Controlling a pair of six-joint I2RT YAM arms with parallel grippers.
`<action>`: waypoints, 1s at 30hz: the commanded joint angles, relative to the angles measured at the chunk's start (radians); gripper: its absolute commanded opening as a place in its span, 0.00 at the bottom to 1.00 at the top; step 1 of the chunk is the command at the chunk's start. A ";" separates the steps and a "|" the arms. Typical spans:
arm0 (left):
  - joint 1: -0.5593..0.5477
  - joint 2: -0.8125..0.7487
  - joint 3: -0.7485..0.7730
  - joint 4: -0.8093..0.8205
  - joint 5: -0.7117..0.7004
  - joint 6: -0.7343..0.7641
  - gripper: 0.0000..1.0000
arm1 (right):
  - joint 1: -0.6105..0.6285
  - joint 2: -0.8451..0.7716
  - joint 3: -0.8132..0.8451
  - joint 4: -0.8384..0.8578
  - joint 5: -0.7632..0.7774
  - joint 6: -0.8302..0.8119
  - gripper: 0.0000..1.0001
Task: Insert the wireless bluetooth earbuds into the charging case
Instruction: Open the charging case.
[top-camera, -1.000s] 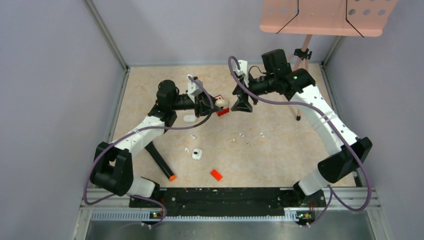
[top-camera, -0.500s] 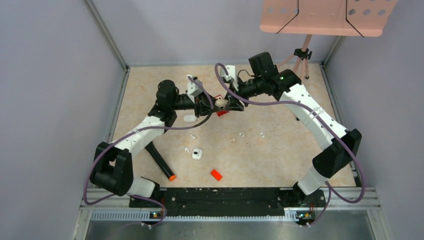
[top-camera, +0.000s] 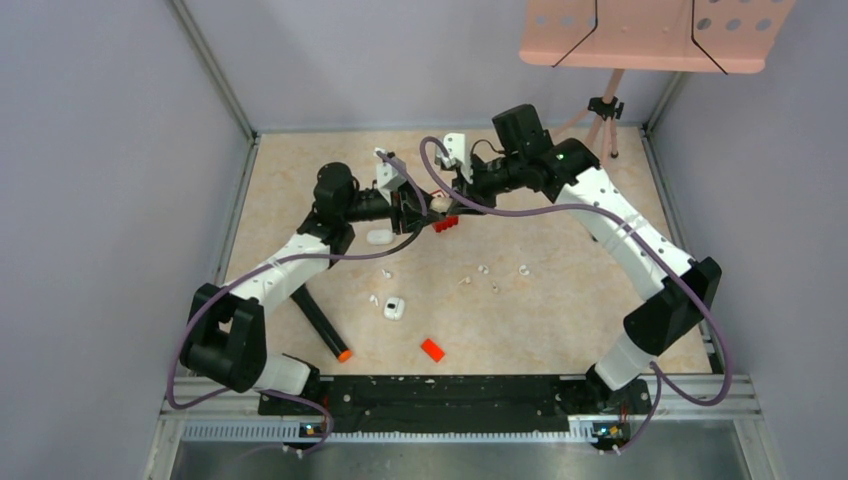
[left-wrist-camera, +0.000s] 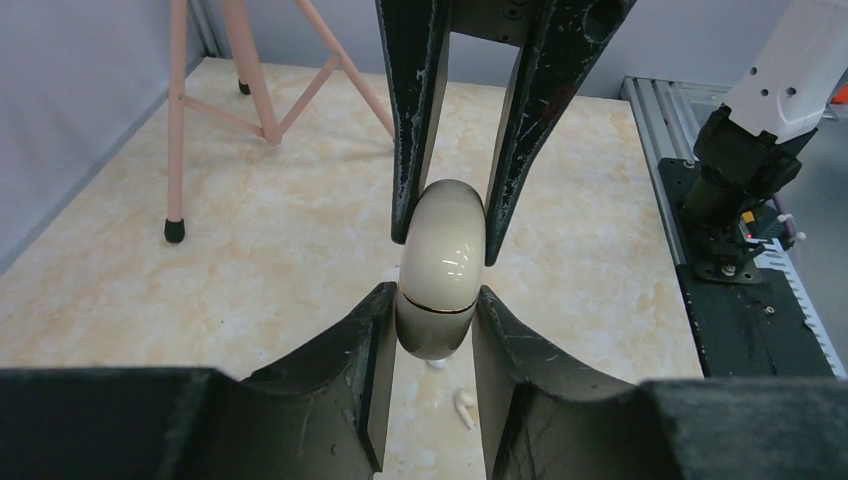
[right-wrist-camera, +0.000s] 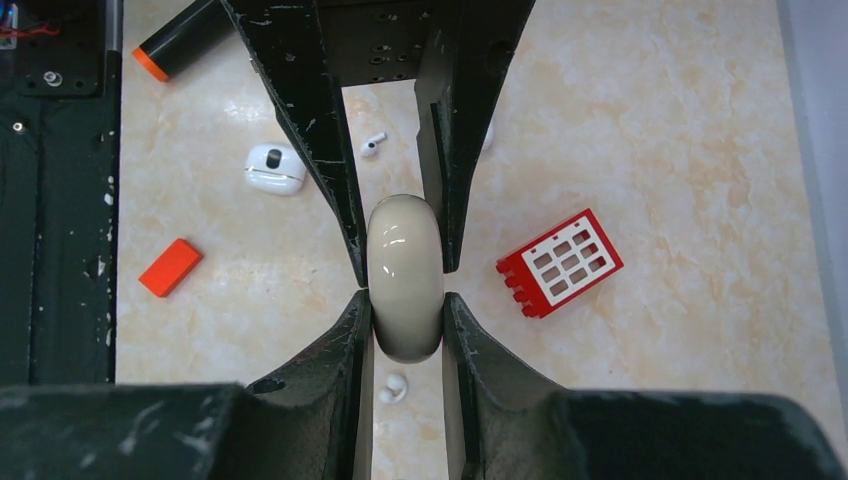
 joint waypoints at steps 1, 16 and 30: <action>-0.002 -0.019 -0.016 0.053 -0.036 0.000 0.38 | 0.023 0.005 0.056 -0.035 0.041 -0.046 0.00; -0.010 -0.009 -0.030 0.079 -0.002 0.007 0.00 | 0.042 0.045 0.126 -0.057 0.113 0.024 0.26; -0.009 -0.005 -0.038 0.087 0.047 0.101 0.00 | 0.011 0.144 0.316 -0.118 0.108 0.171 0.33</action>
